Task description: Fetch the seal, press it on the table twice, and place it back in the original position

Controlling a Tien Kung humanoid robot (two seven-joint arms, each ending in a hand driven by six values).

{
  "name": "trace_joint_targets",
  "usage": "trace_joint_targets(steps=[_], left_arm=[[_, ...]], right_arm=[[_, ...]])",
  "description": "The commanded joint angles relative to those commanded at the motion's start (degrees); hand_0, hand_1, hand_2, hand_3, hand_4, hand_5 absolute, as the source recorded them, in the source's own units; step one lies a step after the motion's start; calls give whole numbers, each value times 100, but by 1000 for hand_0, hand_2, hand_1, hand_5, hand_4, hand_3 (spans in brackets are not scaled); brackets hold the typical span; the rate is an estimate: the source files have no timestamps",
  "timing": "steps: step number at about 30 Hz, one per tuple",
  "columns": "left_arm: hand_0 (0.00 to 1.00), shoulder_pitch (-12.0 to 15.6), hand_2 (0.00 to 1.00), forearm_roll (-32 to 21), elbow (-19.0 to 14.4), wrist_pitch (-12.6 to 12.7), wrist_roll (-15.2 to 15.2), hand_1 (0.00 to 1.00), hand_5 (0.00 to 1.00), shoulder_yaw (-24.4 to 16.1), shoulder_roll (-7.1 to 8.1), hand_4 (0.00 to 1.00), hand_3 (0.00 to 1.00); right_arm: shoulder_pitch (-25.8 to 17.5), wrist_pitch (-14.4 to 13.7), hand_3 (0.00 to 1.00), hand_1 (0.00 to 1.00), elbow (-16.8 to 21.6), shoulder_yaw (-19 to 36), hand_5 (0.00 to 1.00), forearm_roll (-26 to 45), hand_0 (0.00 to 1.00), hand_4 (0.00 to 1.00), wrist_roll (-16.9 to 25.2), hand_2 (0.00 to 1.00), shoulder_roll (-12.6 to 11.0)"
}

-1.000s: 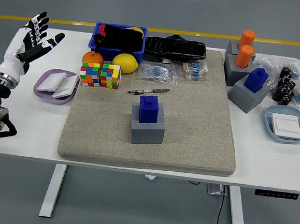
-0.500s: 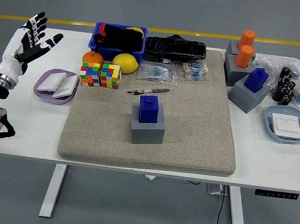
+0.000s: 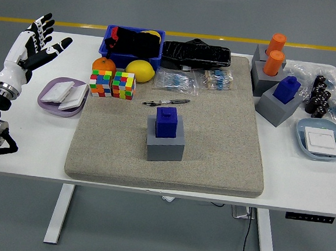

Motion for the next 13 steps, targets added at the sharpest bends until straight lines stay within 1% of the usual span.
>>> trace_joint_targets(steps=[13], left_arm=[[949,7,984,-2,0,3,4,994,474,-31,6,957,987]], right_arm=[[-2,15,852,845,0,1,837,20,923,998,-9,843,7]])
